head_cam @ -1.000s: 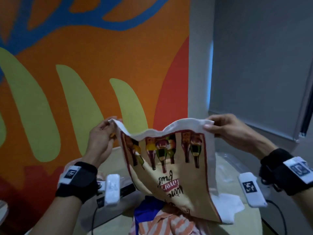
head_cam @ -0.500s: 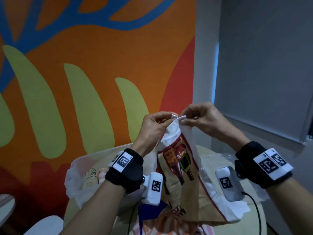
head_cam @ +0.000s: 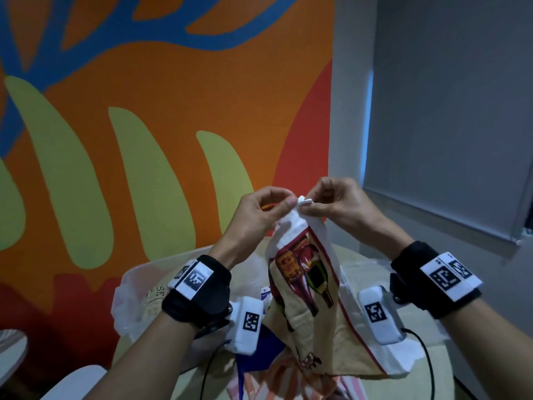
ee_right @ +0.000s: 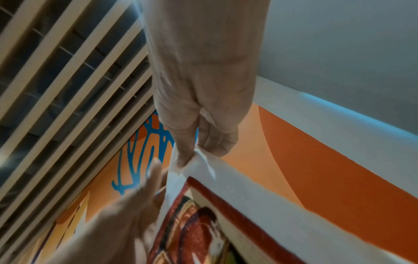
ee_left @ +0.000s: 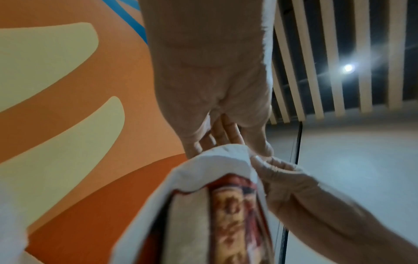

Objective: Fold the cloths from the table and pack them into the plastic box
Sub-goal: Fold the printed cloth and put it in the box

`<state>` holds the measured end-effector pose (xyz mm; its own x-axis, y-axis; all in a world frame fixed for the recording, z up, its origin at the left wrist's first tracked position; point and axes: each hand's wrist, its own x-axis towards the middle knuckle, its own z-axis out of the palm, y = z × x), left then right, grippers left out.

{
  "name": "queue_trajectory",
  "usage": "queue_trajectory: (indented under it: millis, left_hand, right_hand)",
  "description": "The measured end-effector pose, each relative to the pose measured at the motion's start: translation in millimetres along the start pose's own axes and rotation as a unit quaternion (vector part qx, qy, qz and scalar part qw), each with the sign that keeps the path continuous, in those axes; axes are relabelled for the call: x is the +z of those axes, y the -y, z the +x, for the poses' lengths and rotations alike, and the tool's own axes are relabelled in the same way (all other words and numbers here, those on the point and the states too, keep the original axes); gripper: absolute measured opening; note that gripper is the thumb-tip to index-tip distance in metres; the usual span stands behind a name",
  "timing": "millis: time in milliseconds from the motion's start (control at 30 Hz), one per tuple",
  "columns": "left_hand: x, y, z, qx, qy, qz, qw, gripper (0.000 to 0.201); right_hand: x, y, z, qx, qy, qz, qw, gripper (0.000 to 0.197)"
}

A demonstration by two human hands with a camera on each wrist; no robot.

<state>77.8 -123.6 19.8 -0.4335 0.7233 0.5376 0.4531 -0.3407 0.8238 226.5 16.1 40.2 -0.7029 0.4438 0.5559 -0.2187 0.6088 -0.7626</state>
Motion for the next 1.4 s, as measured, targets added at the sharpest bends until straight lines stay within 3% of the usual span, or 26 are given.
queue_trajectory:
  millis: [133,300,400,467,533,600,667,733,867,933,1000,1067,1133,1233,1333,1400]
  left_hand:
    - [-6.9,9.6,-14.7,-0.033,0.118,0.061,0.991,0.026]
    - [-40.2,23.0,-19.1,-0.048,0.188,0.17,0.966,0.017]
    - [-57.2,17.1,-7.9,-0.01,0.162,0.304,0.939,0.044]
    - [-64.3,10.4,4.6,0.027,0.126,0.411,0.902,0.056]
    - [-70.7,1.4,12.9,0.038,0.092,0.488,0.867,0.042]
    - [-77.5,-6.4,16.5,0.041,0.066,0.508,0.858,0.032]
    - [-81.1,-13.3,16.8,0.045,0.049,0.479,0.875,0.031]
    - [-81.4,-18.2,17.1,0.045,0.025,0.41,0.911,0.025]
    - [-79.5,-30.3,17.6,0.066,-0.087,0.24,0.965,0.017]
    - [-75.5,-39.3,19.6,0.086,-0.13,0.146,0.977,0.02]
    - [-69.1,-47.8,24.3,0.098,-0.141,0.095,0.981,0.022]
    - [-59.8,-52.5,28.9,0.095,-0.112,0.071,0.987,0.025]
    - [-47.9,-52.6,31.2,0.094,-0.079,0.06,0.991,0.025]
    - [-34.3,-42.2,28.5,0.078,-0.065,0.021,0.995,0.03]
    - [-26.1,-23.1,14.8,-0.014,0.024,-0.032,0.999,0.06]
    - [-14.7,-5.8,-2.7,-0.058,0.107,-0.009,0.993,0.058]
  right_hand:
    - [-5.8,-3.0,1.7,0.013,-0.039,0.022,0.999,0.021]
    - [-21.9,-8.0,5.4,0.017,-0.102,0.06,0.993,0.018]
    - [-23.7,-11.6,9.2,0.016,-0.116,0.051,0.992,0.017]
    - [-23.4,-14.5,13.4,0.018,-0.133,0.043,0.99,0.017]
    - [-24.7,-16.9,16.6,0.021,-0.149,0.041,0.988,0.018]
    - [-27.7,-19.1,18.6,0.031,-0.163,0.051,0.985,0.018]
    - [-31.4,-20.4,20.2,0.031,-0.164,0.055,0.984,0.018]
    - [-34.6,-21.3,21.8,0.024,-0.153,0.062,0.986,0.02]
    - [-38.9,-11.6,27.5,0.02,-0.138,0.058,0.989,0.031]
    - [-38.7,4.1,27.4,-0.006,-0.148,0.077,0.986,0.017]
    - [-35.1,21.5,23.4,-0.004,-0.104,0.121,0.987,0.026]
    - [-24.5,29.9,18.5,0.031,-0.012,0.087,0.996,0.05]
    - [-8.6,27.2,14.0,0.041,0.048,-0.015,0.998,0.051]
    - [7.3,18.6,11.8,0.028,0.044,-0.051,0.997,0.016]
    - [7.4,18.7,8.9,0.034,0.027,-0.004,0.999,0.018]
    - [4.5,23.3,8.2,0.038,0.002,0.009,0.999,0.02]
